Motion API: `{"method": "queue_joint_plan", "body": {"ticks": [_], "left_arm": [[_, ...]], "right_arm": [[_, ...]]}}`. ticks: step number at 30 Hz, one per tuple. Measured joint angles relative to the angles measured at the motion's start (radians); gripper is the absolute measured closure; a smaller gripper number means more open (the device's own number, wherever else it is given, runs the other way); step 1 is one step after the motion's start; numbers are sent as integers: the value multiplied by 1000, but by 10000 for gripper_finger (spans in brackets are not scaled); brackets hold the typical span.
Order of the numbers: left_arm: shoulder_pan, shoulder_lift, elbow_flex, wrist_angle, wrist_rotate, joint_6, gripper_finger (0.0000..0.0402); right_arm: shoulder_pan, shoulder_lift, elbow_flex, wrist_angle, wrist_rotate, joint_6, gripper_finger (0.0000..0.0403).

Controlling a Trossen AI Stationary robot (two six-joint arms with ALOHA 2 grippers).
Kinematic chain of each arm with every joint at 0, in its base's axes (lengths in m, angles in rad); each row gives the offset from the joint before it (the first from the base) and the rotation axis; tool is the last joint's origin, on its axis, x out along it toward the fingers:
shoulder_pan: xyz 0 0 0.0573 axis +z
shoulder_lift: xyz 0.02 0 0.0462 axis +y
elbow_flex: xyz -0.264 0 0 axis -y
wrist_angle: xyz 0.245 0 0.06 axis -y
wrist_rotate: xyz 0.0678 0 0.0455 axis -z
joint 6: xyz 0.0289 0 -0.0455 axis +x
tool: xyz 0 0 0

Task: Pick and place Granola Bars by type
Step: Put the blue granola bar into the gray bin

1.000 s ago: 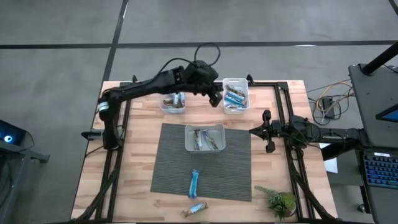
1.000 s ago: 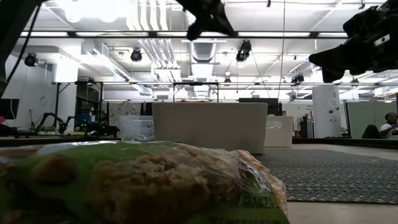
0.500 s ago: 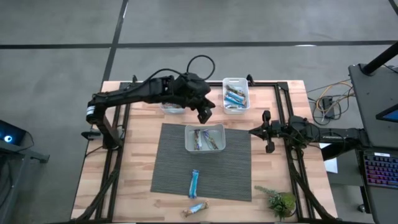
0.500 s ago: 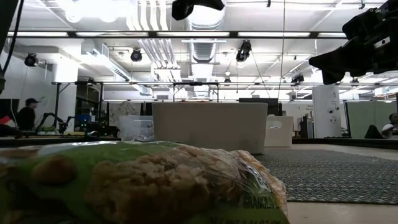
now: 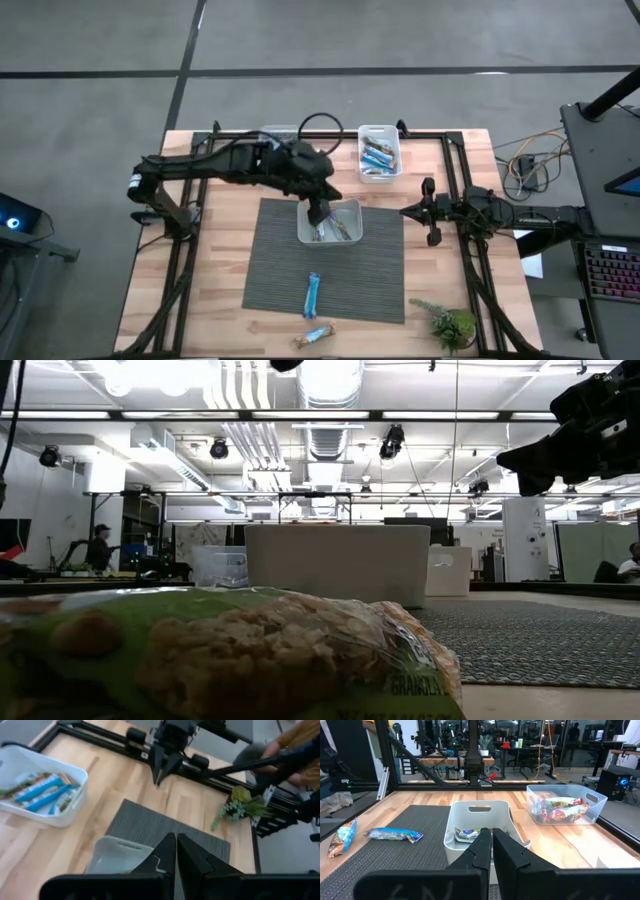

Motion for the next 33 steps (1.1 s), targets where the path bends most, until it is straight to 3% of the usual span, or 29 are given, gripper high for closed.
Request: {"method": "queue_joint_plan", "body": {"ticks": [11, 16, 26, 33], "left_arm": [[-47, -262, -486, 336, 16, -107, 401], [-53, -383, -639, 362, 19, -151, 402], [-75, -551, -785, 339, 31, -188, 402], [-131, -562, -794, 317, 88, -188, 402]], "right_arm": [[0, 2, 0, 1, 1, 0, 394], [0, 5, 0, 0, 0, 0, 394], [0, 6, 0, 0, 1, 0, 394], [0, 6, 0, 0, 0, 0, 394]]}}
